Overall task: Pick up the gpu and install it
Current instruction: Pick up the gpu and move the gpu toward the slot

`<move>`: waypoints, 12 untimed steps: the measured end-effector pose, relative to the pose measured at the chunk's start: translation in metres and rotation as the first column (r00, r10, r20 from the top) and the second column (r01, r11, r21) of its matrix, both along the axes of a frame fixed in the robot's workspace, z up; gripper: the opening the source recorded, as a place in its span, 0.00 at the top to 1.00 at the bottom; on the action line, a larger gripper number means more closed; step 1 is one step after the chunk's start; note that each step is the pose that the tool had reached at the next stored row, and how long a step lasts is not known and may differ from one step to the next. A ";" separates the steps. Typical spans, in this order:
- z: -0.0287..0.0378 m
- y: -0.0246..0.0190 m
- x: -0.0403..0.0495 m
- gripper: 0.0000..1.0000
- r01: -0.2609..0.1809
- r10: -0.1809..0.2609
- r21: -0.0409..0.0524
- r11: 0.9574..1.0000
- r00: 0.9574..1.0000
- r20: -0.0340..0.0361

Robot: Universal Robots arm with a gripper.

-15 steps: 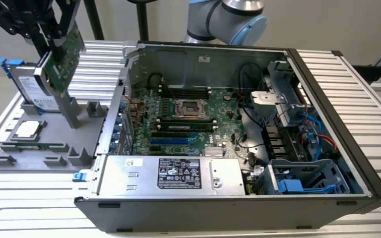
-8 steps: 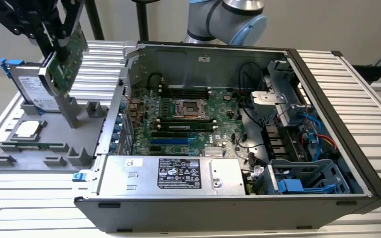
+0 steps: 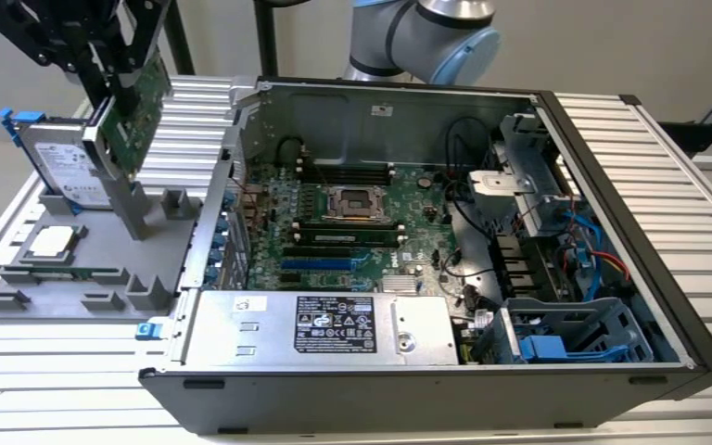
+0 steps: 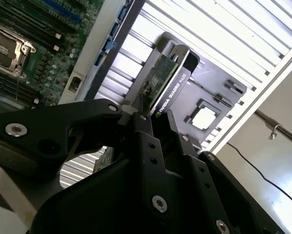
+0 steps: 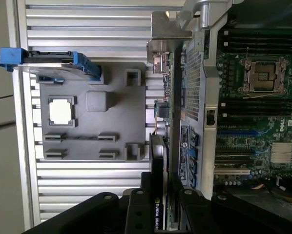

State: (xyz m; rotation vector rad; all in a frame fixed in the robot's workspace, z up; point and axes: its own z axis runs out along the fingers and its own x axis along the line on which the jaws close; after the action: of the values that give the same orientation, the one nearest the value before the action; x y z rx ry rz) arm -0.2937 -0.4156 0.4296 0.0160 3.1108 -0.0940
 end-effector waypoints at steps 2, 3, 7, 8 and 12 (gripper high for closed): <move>0.0000 0.0000 0.0021 1.00 0.000 0.000 0.000 1.000 1.000 0.000; 0.0000 0.0000 0.0030 1.00 0.000 0.000 0.000 1.000 1.000 0.000; 0.0000 0.0000 0.0071 1.00 0.000 0.000 0.000 1.000 1.000 0.000; 0.0000 0.0000 0.0079 1.00 0.000 0.000 0.000 1.000 1.000 0.000; 0.0000 0.0000 0.0111 1.00 0.000 0.000 0.000 1.000 1.000 0.000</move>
State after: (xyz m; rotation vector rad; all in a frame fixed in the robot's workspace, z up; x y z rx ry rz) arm -0.2827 -0.4156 0.4296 0.0160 3.1112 -0.0940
